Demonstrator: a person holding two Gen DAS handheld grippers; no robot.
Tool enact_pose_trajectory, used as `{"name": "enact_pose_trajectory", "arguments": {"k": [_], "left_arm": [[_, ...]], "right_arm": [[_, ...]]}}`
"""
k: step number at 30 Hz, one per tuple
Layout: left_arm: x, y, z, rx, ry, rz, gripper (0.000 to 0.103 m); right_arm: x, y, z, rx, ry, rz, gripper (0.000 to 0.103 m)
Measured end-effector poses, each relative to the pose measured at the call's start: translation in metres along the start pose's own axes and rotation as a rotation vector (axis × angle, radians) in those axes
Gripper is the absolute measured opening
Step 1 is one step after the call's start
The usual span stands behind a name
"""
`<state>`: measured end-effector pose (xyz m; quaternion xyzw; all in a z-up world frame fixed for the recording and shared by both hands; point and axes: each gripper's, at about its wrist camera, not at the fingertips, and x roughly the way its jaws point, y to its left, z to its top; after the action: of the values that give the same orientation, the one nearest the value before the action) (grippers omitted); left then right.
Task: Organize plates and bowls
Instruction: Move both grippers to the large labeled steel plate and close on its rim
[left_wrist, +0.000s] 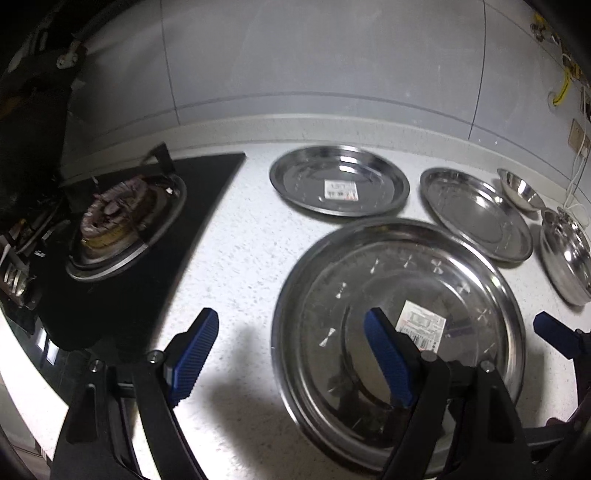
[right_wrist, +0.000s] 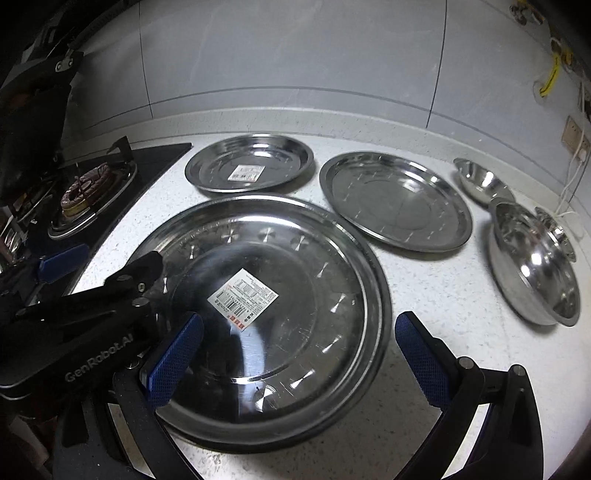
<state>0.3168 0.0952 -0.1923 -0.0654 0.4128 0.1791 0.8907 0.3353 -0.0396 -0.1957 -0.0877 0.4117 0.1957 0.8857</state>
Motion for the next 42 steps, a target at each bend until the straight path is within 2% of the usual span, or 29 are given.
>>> {"name": "enact_pose_trajectory", "arguments": {"k": [3,6,8,9,10,12,20,23,25,27,37,42], "left_arm": [[0.012,0.002,-0.001,-0.005,0.029,-0.008,0.081],[0.020,0.004,-0.001,-0.006,0.054,-0.022,0.081],[0.022,0.004,-0.001,-0.003,0.058,-0.038,0.081],[0.024,0.004,-0.001,0.001,0.066,-0.050,0.081],[0.026,0.004,-0.001,0.003,0.081,-0.061,0.081],[0.030,0.005,-0.001,-0.001,0.109,-0.085,0.080],[0.035,0.012,0.004,0.021,0.127,-0.098,0.080],[0.037,0.011,0.006,0.049,0.143,-0.090,0.080],[0.038,0.011,0.007,0.051,0.150,-0.092,0.080],[0.038,0.012,0.007,0.058,0.157,-0.097,0.080],[0.038,0.011,0.006,0.083,0.165,-0.109,0.080],[0.038,0.010,0.006,0.087,0.155,-0.115,0.078]], "right_arm": [[0.006,-0.004,-0.003,0.008,0.021,0.026,0.102],[0.006,-0.004,-0.003,-0.007,0.006,0.028,0.100],[0.005,-0.002,-0.001,-0.019,0.002,0.022,0.093],[0.008,-0.002,-0.001,-0.019,0.016,0.037,0.082],[0.010,-0.002,-0.001,-0.012,0.032,0.051,0.066],[0.017,-0.005,-0.004,0.001,0.061,0.057,0.054],[0.015,-0.013,-0.005,0.016,0.044,0.070,0.047],[0.014,-0.018,-0.003,0.034,0.048,0.064,0.035],[0.014,-0.025,-0.002,0.058,0.056,0.075,0.022],[0.014,-0.029,-0.001,0.066,0.063,0.076,0.016],[0.016,-0.041,0.003,0.084,0.080,0.107,0.003],[0.017,-0.047,0.004,0.093,0.089,0.147,0.001]]}}
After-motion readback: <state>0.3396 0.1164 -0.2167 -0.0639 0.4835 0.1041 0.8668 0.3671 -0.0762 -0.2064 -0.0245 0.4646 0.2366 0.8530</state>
